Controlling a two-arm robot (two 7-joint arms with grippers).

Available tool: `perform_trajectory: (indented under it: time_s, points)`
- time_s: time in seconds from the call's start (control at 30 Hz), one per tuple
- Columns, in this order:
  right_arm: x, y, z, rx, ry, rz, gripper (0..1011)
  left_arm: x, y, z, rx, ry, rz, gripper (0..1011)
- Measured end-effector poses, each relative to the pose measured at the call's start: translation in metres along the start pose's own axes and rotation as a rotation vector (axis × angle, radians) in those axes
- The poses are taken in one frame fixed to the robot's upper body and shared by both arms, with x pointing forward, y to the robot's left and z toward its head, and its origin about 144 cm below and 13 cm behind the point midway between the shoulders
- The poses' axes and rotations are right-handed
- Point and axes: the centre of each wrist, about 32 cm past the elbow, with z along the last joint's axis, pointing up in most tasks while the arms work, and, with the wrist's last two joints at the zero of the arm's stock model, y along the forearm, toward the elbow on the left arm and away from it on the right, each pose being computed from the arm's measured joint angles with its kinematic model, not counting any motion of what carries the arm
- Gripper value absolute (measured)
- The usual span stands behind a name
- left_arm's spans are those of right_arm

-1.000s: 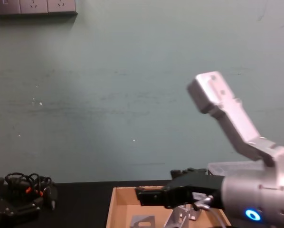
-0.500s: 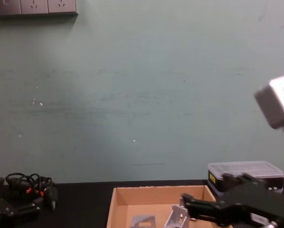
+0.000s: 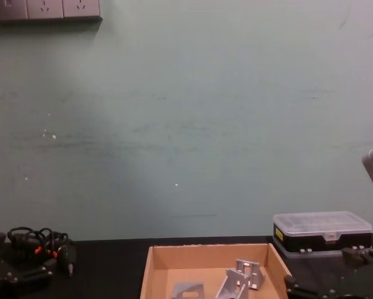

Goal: Use one hand to pick up the angle iron from the table and place it into the box.

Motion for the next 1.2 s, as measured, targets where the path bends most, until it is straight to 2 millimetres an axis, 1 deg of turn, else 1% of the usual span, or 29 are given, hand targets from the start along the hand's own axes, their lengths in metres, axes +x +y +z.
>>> perform_trajectory:
  time_s: [1.2]
  points:
    - [0.0021,0.0009,0.0028,0.009,0.013,0.022,1004,0.0,0.0,0.0,0.0,0.0,0.0,1011]
